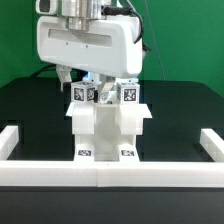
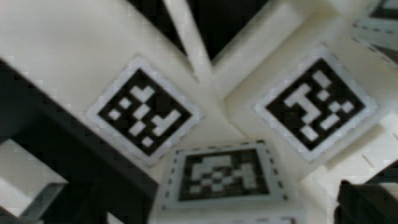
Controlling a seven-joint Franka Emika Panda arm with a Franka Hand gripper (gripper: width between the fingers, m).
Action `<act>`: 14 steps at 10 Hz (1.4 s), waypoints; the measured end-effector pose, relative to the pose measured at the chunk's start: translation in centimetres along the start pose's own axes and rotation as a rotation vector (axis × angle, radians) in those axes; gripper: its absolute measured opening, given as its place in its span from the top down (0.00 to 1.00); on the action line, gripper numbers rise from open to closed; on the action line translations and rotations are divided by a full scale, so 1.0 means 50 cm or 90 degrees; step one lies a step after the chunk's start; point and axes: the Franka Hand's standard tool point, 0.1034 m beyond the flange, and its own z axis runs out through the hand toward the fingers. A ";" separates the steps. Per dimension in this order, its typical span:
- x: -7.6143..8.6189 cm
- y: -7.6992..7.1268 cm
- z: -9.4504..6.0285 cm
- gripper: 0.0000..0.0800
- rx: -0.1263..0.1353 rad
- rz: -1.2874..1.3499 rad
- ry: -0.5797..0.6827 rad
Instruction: Assemble chair
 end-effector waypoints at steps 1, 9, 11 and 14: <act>0.000 0.001 0.000 0.20 0.000 -0.037 0.000; 0.002 0.003 0.000 0.66 0.000 -0.054 0.000; 0.003 0.005 0.001 0.66 0.000 0.032 0.000; 0.004 0.007 0.001 0.66 0.001 0.171 -0.001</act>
Offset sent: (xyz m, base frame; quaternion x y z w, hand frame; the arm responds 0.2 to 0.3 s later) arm 0.0000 0.0000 0.0000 0.0000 0.0000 0.0000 1.0000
